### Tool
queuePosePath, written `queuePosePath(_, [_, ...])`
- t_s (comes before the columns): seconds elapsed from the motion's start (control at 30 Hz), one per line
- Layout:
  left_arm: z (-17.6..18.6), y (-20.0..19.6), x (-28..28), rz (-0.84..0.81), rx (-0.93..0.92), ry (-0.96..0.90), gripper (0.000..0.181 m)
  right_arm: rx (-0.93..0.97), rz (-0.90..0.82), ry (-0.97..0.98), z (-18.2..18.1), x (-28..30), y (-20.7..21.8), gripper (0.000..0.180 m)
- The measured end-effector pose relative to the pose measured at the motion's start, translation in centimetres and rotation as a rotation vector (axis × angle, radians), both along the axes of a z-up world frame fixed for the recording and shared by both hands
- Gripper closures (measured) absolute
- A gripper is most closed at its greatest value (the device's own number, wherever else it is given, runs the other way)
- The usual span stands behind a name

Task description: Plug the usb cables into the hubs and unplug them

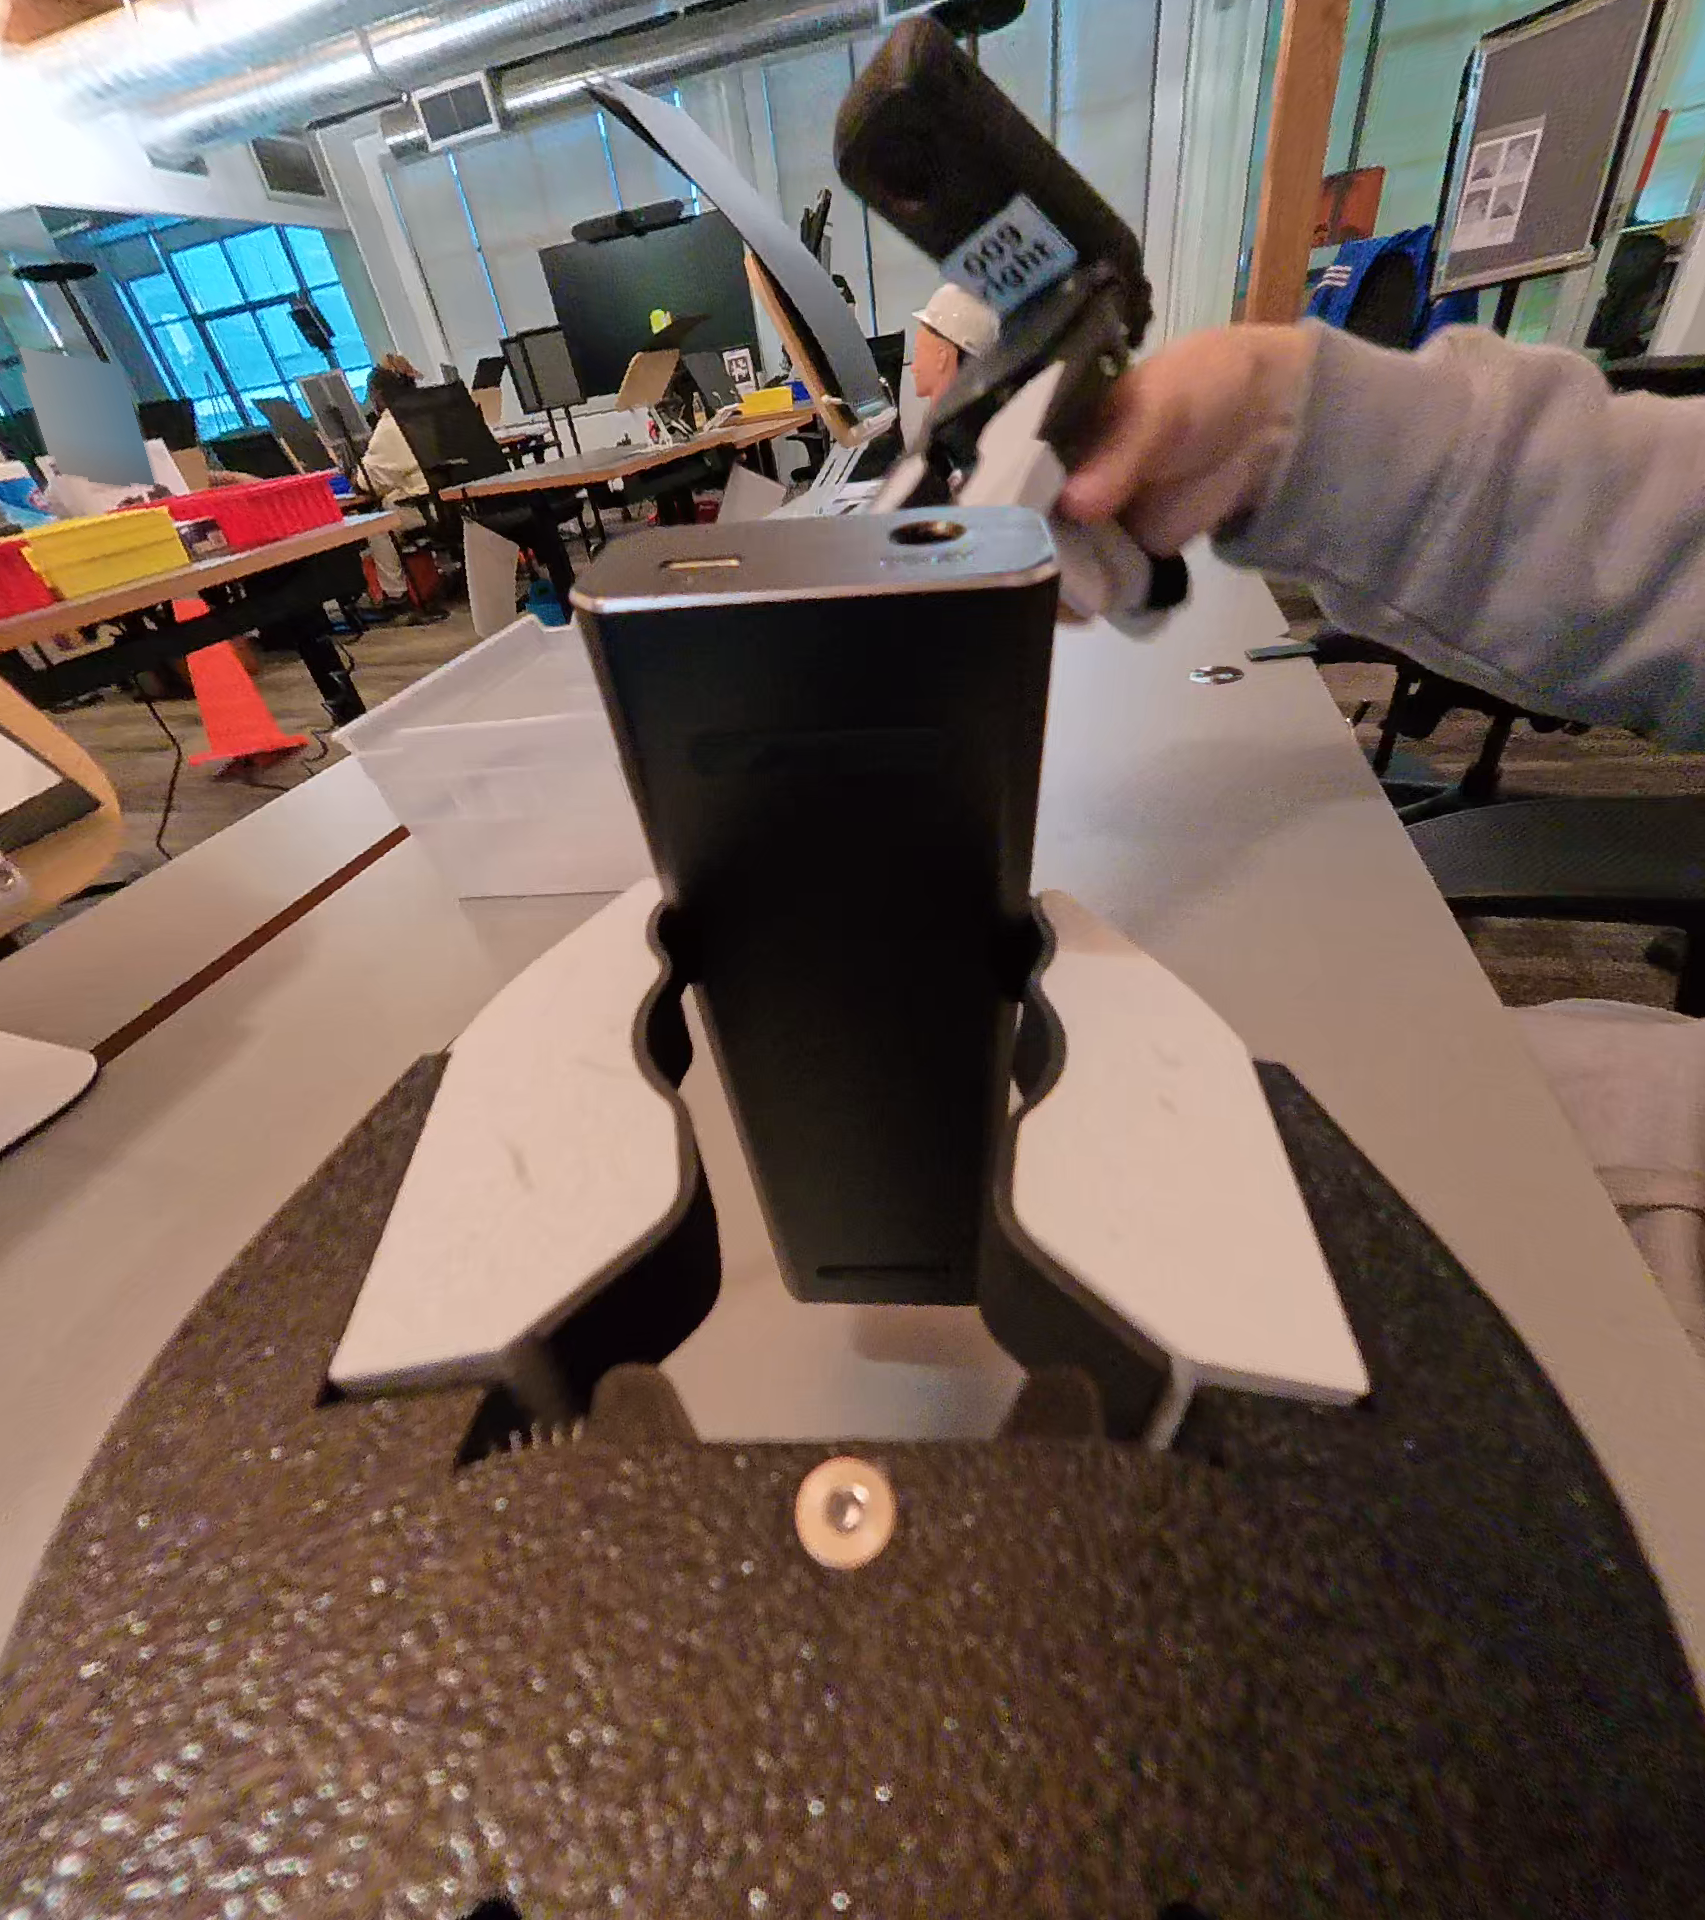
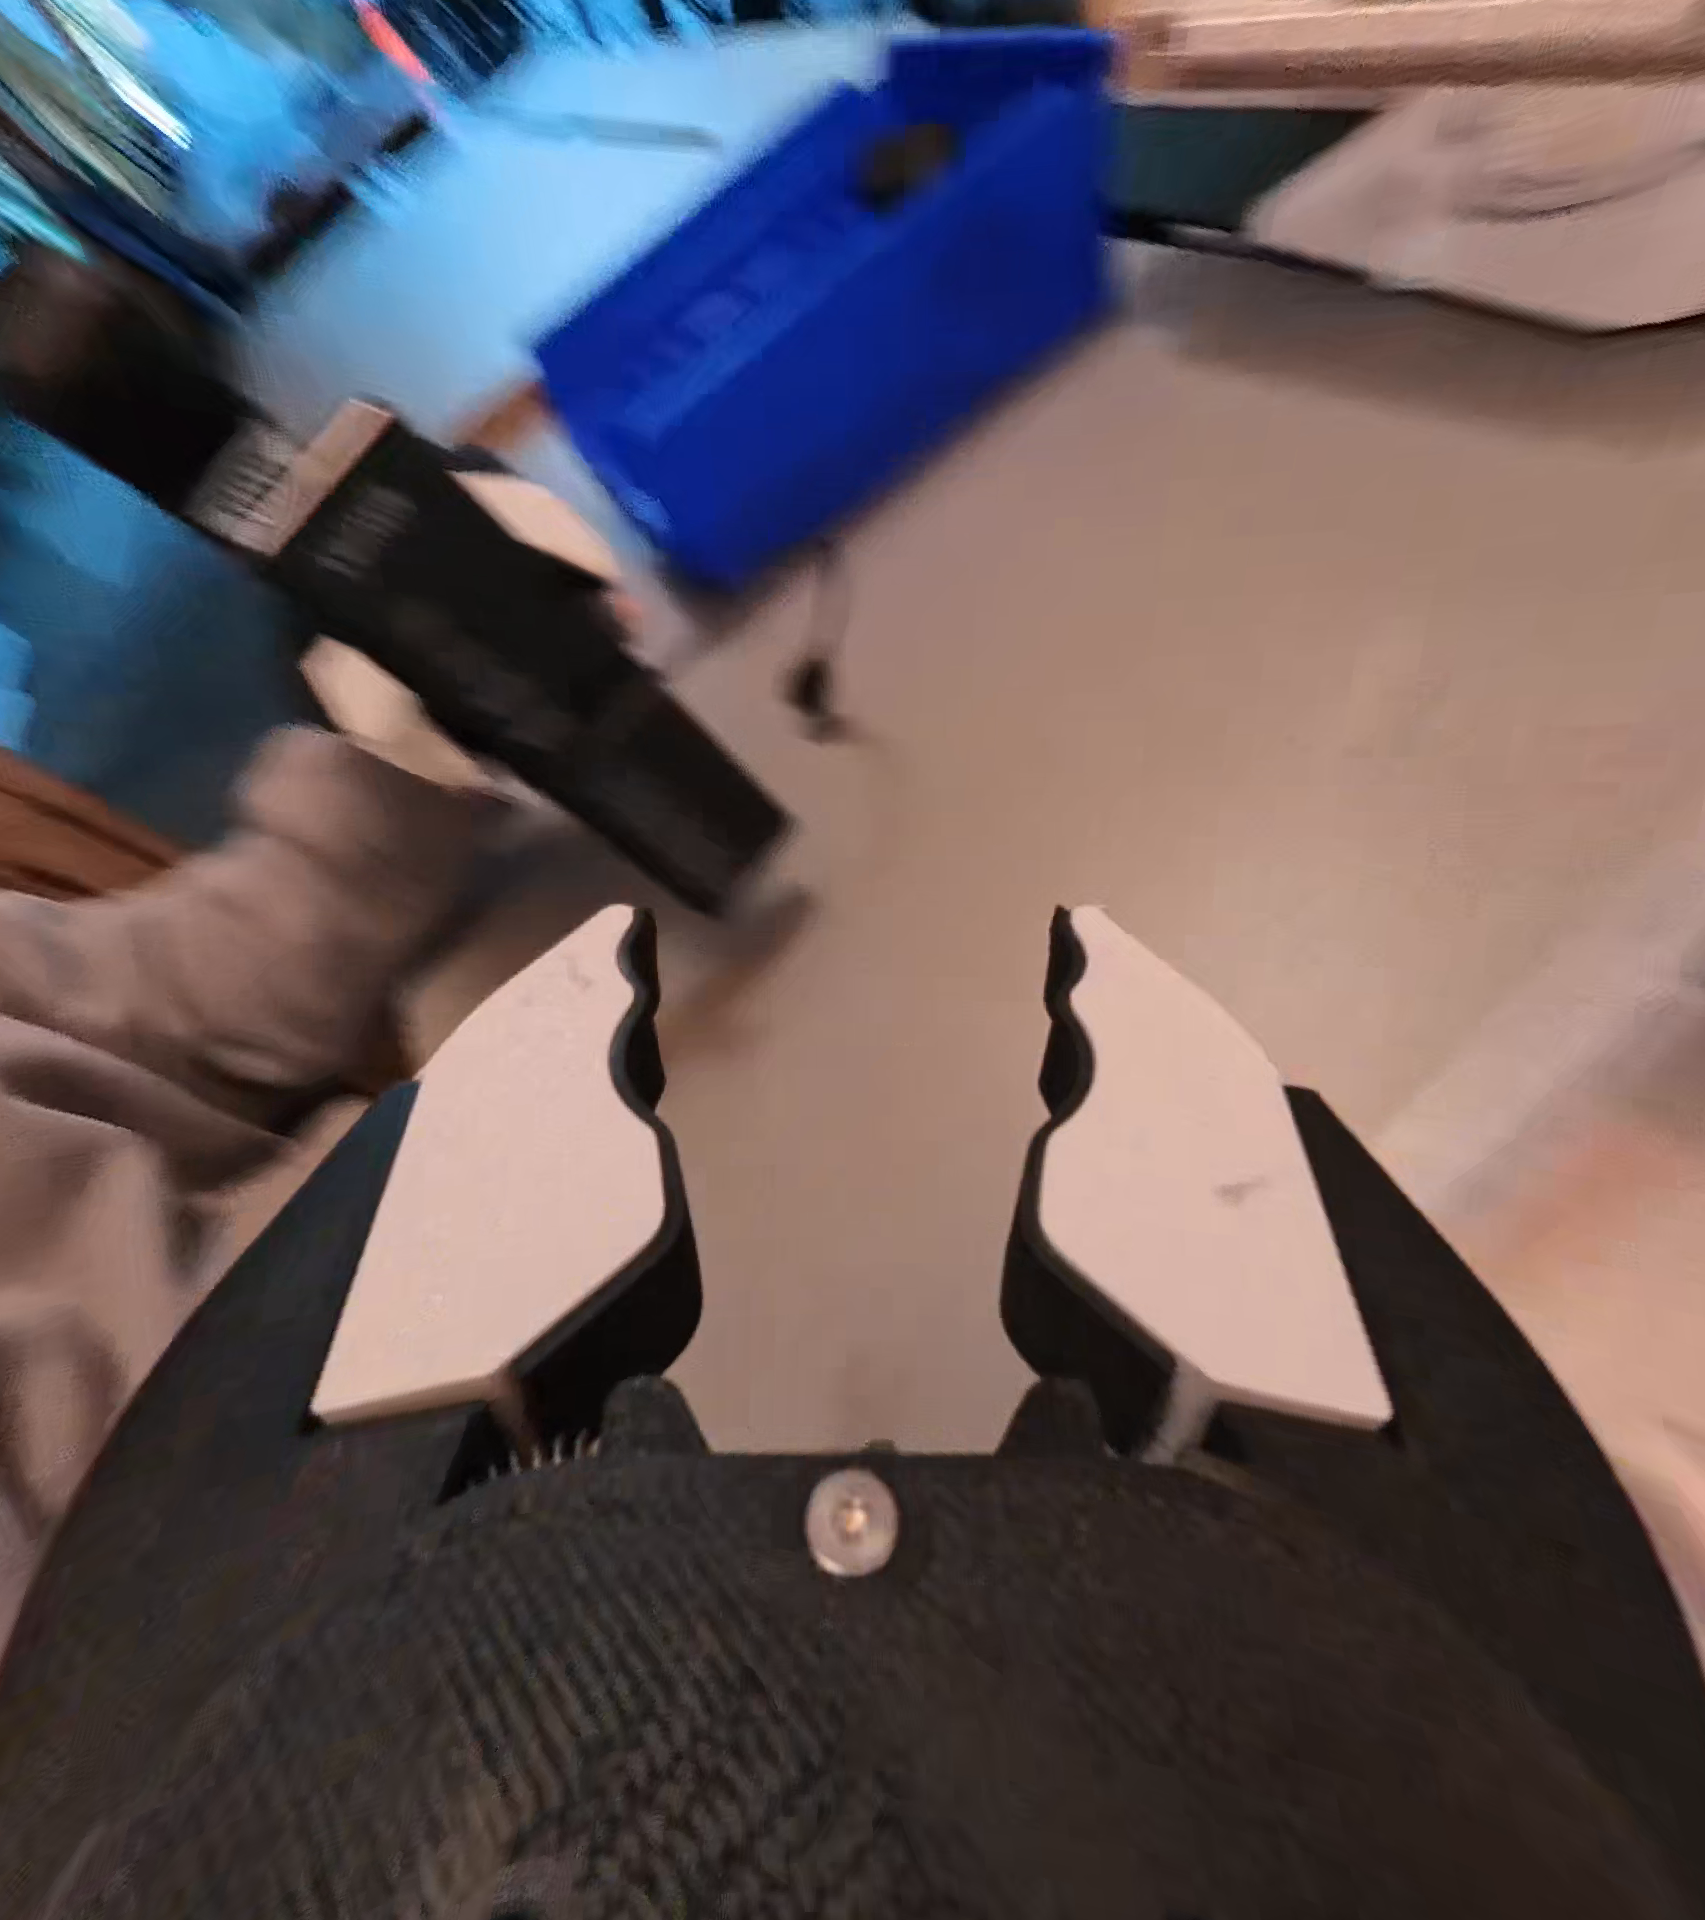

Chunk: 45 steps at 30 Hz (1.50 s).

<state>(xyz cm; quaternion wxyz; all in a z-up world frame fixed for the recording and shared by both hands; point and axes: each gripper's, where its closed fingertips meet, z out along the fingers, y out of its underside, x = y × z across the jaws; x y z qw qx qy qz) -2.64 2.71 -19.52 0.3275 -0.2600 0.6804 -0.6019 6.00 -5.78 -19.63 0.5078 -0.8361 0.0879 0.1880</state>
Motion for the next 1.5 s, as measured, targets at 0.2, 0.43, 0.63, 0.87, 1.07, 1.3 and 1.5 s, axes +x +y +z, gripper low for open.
queuePosePath(0.2, [-0.1, -1.4, -0.5, -0.063, 0.016, -0.040, 0.120, 0.058, 0.182, 0.551, -1.6, -10.7, 4.9, 0.127])
queuePosePath(0.43, [-0.4, -2.6, -1.0, -0.110, 0.067, -0.052, 0.120, 0.083, 0.143, 0.772, -1.9, -10.8, 5.6, 0.162])
queuePosePath(0.63, [-0.6, -3.1, -1.0, -0.127, 0.074, -0.058, 0.120, 0.148, 0.137, 0.840, -2.1, -10.7, 5.6, 0.169])
queuePosePath(0.87, [-0.4, -3.1, -0.9, -0.109, 0.088, -0.058, 0.120, 0.172, 0.122, 0.479, -0.8, -8.9, 4.8, 0.133])
queuePosePath(1.07, [-0.5, -3.4, -0.9, -0.123, 0.086, -0.028, 0.120, 0.358, 0.246, -0.363, 4.3, -11.4, 5.2, 0.110])
queuePosePath(1.3, [-0.2, -4.4, -1.6, -0.188, 0.037, -0.009, 0.120, 0.296, 0.396, -0.446, 3.4, -13.0, 7.7, 0.121])
queuePosePath(1.5, [0.9, -3.7, -1.6, -0.216, -0.160, 0.015, 0.120, 0.337, 0.356, -0.394, 5.0, -12.8, 8.4, 0.120])
